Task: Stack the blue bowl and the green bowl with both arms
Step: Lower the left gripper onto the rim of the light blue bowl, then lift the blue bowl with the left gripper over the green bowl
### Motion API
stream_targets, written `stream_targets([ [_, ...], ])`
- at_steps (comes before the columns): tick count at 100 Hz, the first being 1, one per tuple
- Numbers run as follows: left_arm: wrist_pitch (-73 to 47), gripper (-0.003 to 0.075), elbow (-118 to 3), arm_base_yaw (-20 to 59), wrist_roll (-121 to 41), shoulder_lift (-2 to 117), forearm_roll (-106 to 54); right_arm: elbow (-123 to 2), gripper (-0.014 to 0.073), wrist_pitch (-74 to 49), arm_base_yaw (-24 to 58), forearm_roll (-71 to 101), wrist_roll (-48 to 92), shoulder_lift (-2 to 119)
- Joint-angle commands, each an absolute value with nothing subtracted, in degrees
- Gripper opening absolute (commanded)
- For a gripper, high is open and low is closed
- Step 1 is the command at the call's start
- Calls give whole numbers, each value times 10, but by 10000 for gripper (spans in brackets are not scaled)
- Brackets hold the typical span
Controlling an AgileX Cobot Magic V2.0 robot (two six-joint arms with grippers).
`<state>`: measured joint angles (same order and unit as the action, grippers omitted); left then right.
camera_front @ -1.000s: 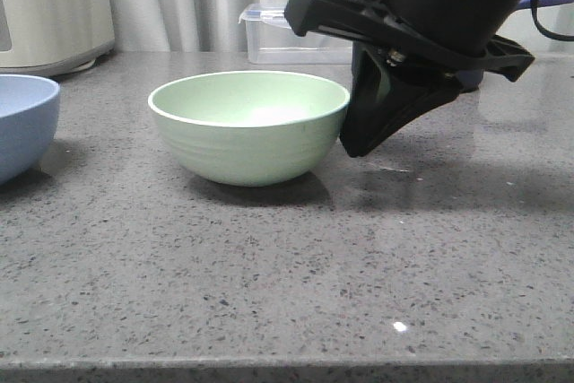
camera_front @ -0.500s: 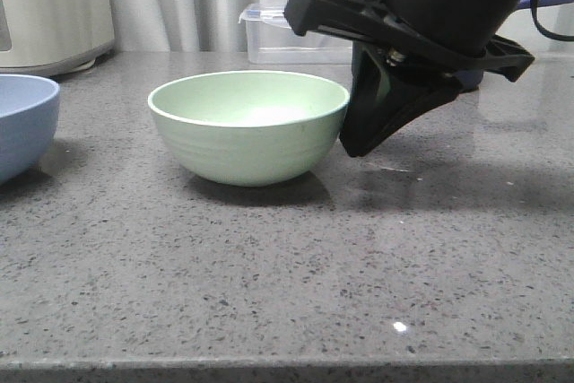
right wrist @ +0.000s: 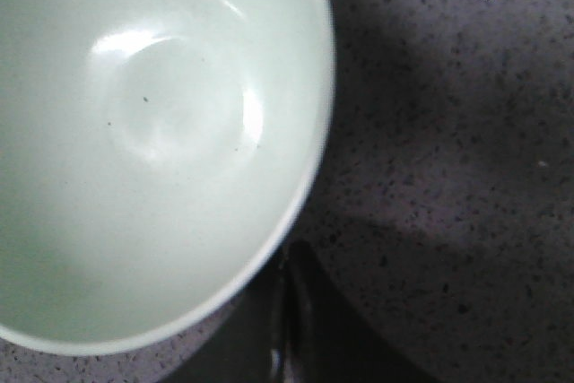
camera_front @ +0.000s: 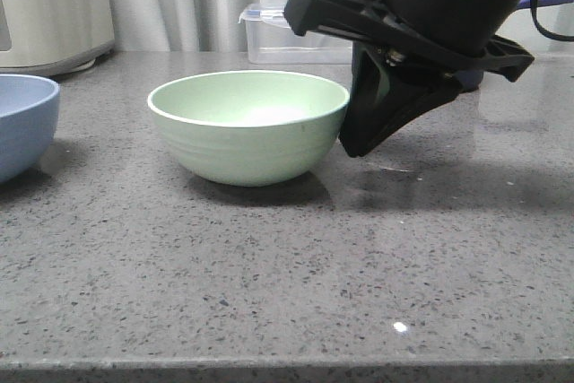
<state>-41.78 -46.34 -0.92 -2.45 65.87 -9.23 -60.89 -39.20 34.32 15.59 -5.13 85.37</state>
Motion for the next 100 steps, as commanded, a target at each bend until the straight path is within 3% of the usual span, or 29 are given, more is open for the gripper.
stream_targets([
  [1, -396, 364, -483, -5, -25, 663, -103, -622, -81, -369, 343, 163, -45, 836],
  [22, -397, 330, -483, -5, -25, 681, -112, -622, -81, -369, 343, 163, -45, 836],
  [50, -397, -20, -483, -5, -25, 681, -115, -622, -81, -369, 343, 163, -45, 836],
  [73, -410, -20, -500, -5, -26, 681, -118, -622, -81, -369, 343, 163, -45, 836],
  [100, -500, -20, -629, 53, -42, 698, -129, -622, -81, -369, 343, 163, -45, 836],
])
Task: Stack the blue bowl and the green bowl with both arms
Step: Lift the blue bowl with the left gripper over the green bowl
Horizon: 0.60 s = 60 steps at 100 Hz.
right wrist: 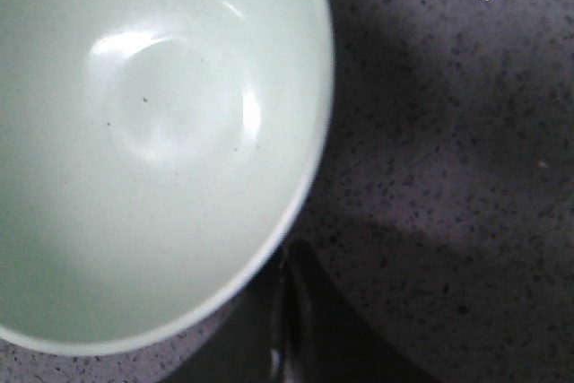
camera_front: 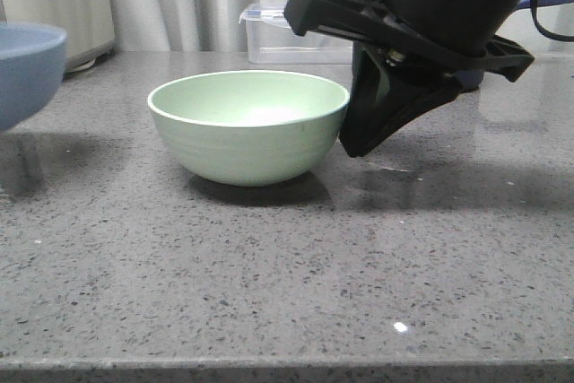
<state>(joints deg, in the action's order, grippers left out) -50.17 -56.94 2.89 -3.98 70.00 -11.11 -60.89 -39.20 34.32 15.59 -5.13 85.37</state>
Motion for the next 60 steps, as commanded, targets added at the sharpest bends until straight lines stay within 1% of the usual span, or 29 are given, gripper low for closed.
stream_targets([
  [1, -502, -20, -633, 58, -42, 700, -129, -622, -81, -369, 343, 163, -45, 836],
  [35, -563, -20, -818, 179, -41, 815, -146, -622, -81, -369, 343, 163, -45, 836],
  [60, -564, -20, -870, 255, -41, 879, -155, -622, -81, -369, 343, 163, -45, 836],
])
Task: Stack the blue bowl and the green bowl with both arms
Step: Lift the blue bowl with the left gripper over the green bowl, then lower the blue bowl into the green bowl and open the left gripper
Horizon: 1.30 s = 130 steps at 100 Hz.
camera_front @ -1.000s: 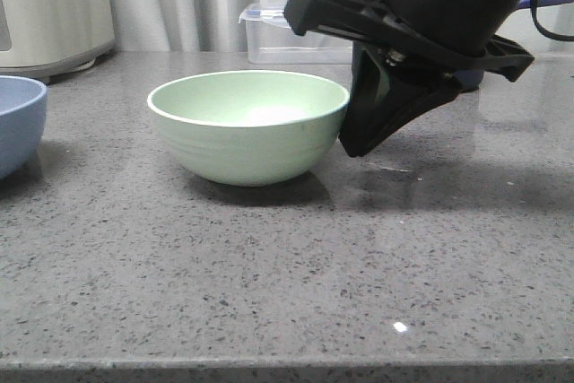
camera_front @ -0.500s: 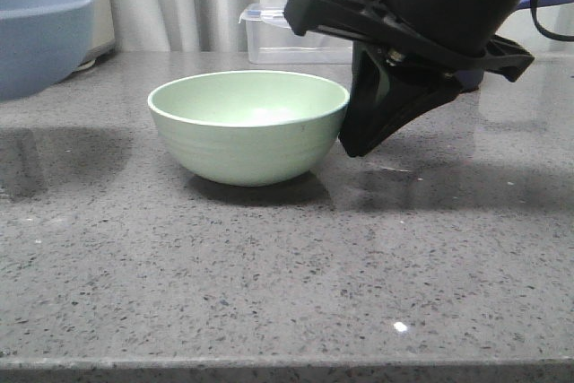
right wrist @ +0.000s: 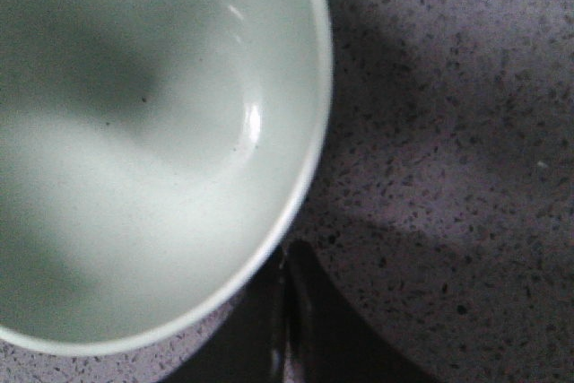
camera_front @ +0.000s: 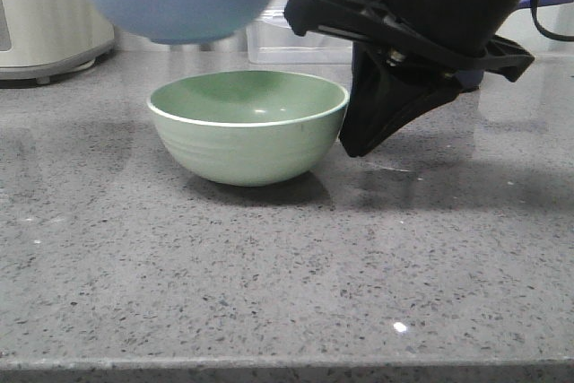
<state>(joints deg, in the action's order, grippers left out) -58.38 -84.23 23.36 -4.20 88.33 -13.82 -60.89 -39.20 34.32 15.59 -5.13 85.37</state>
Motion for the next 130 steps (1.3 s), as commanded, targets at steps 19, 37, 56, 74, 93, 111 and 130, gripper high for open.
stream_targets([
  [19, -559, -20, -872, 277, -41, 900, -164, -622, -81, -369, 343, 163, -45, 836],
  [37, -556, -20, -872, 279, -41, 912, -170, -622, -81, -369, 343, 163, -45, 836],
  [56, -557, -20, -872, 279, -41, 922, -199, -622, -81, -369, 343, 163, -45, 836],
  [74, -562, -3, -872, 279, -42, 924, -199, -622, -81, -369, 343, 163, -45, 836],
  [93, -575, 211, -872, 277, -42, 924, -199, -622, -81, -369, 343, 163, -45, 836],
  [111, -576, 264, -872, 277, -42, 923, -199, -622, -81, -369, 343, 163, -45, 836],
  [130, -576, 263, -872, 277, -42, 919, -194, -622, -81, -369, 343, 163, -45, 836],
])
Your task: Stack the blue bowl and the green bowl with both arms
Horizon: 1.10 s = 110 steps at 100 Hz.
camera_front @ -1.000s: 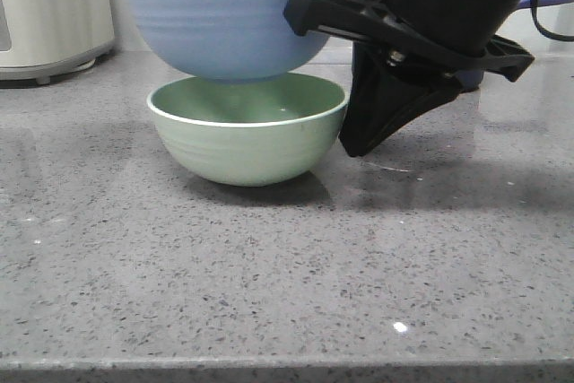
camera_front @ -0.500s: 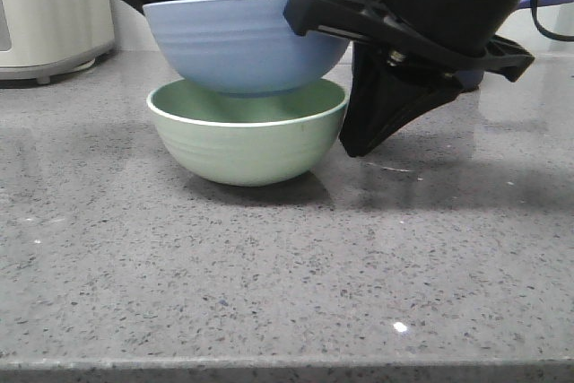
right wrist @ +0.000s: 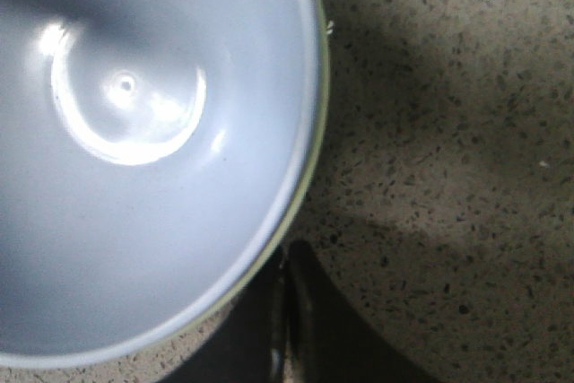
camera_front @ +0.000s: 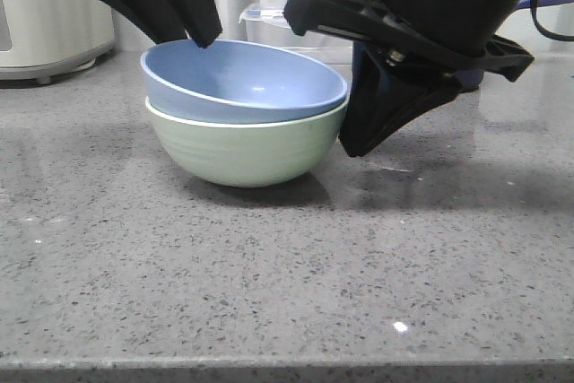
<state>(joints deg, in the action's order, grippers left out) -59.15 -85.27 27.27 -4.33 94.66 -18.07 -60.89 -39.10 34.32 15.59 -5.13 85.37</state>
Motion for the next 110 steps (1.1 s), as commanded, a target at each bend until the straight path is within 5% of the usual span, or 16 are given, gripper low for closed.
stream_targets([
  [1, -575, 263, -872, 277, -42, 917, -192, -622, -81, -369, 343, 163, -45, 836],
  [52, -503, 263, -770, 273, 58, 775, -13, -590, -81, -387, 254, 140, -52, 747],
  [82, -461, 256, -667, 176, 64, 656, -7, -523, -81, -388, 183, 136, -52, 667],
  [110, -414, 38, -565, 77, 64, 541, 3, -481, -81, -390, 132, 123, -52, 594],
])
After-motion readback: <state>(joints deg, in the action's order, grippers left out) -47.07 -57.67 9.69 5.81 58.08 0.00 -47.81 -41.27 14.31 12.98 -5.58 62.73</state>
